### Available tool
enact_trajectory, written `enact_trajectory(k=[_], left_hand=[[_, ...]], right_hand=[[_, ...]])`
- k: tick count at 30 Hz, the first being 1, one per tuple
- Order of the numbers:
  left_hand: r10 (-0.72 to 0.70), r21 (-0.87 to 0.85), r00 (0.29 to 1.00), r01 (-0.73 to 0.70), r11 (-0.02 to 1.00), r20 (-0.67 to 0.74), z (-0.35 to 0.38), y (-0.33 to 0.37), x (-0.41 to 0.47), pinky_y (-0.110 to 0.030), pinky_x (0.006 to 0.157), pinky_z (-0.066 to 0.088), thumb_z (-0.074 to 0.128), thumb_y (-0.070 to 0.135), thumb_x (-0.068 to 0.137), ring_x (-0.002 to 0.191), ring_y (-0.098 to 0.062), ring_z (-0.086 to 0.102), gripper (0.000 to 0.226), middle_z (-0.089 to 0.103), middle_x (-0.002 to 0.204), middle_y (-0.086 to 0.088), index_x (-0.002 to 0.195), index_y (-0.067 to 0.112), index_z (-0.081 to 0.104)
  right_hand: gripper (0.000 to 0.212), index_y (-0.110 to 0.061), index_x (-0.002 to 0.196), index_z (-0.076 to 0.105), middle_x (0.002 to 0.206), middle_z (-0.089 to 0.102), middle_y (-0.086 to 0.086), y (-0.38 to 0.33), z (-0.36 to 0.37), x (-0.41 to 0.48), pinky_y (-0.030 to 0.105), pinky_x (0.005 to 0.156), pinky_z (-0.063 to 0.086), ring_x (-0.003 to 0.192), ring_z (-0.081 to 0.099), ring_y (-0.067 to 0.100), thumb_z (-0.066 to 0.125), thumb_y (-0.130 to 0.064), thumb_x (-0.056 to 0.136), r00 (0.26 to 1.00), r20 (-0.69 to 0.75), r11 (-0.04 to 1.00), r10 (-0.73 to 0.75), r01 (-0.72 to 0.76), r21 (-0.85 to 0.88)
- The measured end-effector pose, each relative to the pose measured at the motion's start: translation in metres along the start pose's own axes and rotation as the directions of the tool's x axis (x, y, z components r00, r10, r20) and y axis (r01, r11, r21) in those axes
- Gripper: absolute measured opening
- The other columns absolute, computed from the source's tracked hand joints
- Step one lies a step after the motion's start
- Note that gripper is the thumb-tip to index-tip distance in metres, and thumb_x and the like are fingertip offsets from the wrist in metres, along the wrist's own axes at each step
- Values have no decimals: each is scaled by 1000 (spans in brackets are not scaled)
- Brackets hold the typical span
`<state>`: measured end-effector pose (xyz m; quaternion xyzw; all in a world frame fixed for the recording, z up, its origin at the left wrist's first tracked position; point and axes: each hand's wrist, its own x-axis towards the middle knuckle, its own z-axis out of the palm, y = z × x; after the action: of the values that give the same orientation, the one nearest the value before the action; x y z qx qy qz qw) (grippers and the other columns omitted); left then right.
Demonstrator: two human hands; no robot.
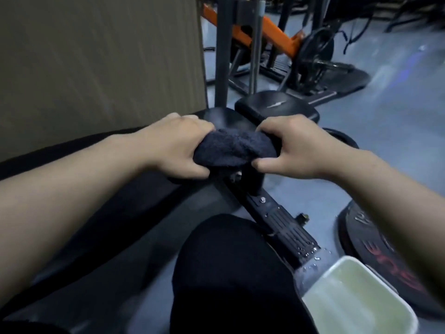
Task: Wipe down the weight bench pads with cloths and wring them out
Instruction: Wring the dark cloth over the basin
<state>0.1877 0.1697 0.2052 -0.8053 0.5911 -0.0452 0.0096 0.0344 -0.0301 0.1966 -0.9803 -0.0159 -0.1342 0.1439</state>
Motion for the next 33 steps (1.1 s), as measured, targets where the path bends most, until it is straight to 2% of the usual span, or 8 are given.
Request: enact_trajectory(k=[7,12,15,17,20,24,27,33], left_hand=[[341,-3,940,-341,940,21,41,84,99,-41,76,47,53,57,57,82,-22,54,46,55,83,5,87,22,49],[547,-10,834,-548,837,79,92,147,148,-40,77,45,50,62,59,89,-25,55,55,60,91,0,93,18,51],[634,-25,761,-637,770,135,131,179,166,-39,80,41,47,63,60,96,-24,55,63,61,98,-1,102,16,55],[681,-53,715,-682,729,159,157,198,172,-37,79,38,50,61,61,97,-23,53,62,61,100,0,104,16,56],[728,-96,655,-726,681,204,197,223,177,-37,81,40,59,58,65,100,-22,52,59,60,104,0,107,16,55],[744,-127,611,-743,657,271,246,248,184,-42,90,42,56,60,68,100,-21,51,59,58,107,1,109,18,53],[751,-149,581,-751,643,313,273,259,189,-37,87,37,59,60,73,101,-21,50,59,56,111,0,113,17,51],[727,-112,580,-748,654,367,309,266,196,-38,81,39,31,66,67,94,-20,49,68,54,108,0,111,18,50]], right_hand=[[45,-19,83,60,74,59,-4,73,-4,-107,38,63,47,70,54,22,59,-60,63,961,-70,958,269,-274,-84],[37,-25,78,55,72,57,-9,101,17,-190,33,59,41,69,53,18,67,-57,65,873,-54,872,485,-487,-39],[36,-29,73,45,69,50,-12,108,41,-231,19,54,30,66,45,12,73,-52,69,813,-21,813,582,-583,-6],[38,-30,74,44,71,49,-12,112,61,-256,19,54,28,67,44,12,72,-54,68,772,-4,772,636,-636,-11],[38,-32,80,46,76,49,-13,121,94,-288,29,58,32,73,48,14,67,-61,67,714,35,715,699,-699,-19],[43,-28,86,51,80,51,-12,138,133,-316,32,65,39,77,50,16,60,-64,65,640,95,646,762,-762,-50],[45,-26,86,51,79,50,-11,152,157,-328,36,66,44,77,51,18,60,-64,65,623,124,633,773,-770,-81],[50,-22,88,54,82,55,-6,174,192,-337,36,65,45,77,54,22,62,-66,64,589,177,610,788,-786,-102]])
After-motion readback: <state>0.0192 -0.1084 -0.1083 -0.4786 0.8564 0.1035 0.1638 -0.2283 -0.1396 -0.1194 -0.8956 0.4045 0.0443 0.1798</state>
